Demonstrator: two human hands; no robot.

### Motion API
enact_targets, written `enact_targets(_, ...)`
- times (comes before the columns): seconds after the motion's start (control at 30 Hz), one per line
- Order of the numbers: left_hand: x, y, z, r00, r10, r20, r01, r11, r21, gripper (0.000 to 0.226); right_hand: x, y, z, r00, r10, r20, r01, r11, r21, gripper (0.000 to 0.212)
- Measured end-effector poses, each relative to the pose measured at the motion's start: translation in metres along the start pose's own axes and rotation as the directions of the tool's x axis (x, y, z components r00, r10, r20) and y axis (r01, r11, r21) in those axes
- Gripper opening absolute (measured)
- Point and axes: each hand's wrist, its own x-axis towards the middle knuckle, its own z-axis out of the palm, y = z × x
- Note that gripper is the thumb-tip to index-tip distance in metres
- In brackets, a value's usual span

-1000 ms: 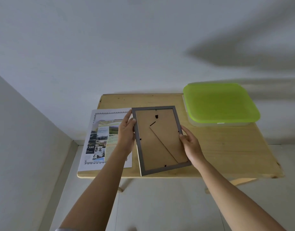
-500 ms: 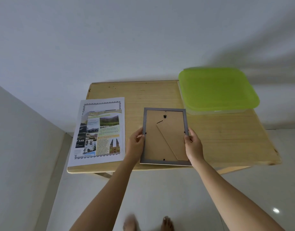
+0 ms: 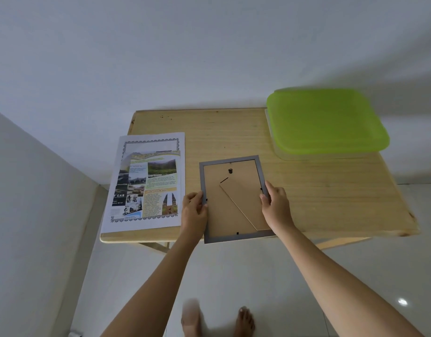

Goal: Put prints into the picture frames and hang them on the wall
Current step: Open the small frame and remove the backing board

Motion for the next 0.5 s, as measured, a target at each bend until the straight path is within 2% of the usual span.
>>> enact_targets(0.27,0.0017,0.0004,0.0035,0.996,0.049,-0.070,-0.048,0.999,0.018,0.042,0.0008,0.0060,0.0058,0.996,-0.054,-0.076,0.051,0.998,-0.038,0.042)
enact_targets(0.5,0.0008,0.0011,0.0071,0.981,0.097,-0.168,-0.098,0.995,0.005,0.044,0.0066,0.0024,-0.0002,0.994,-0.010,-0.112,0.010,1.000,-0.005,0.037)
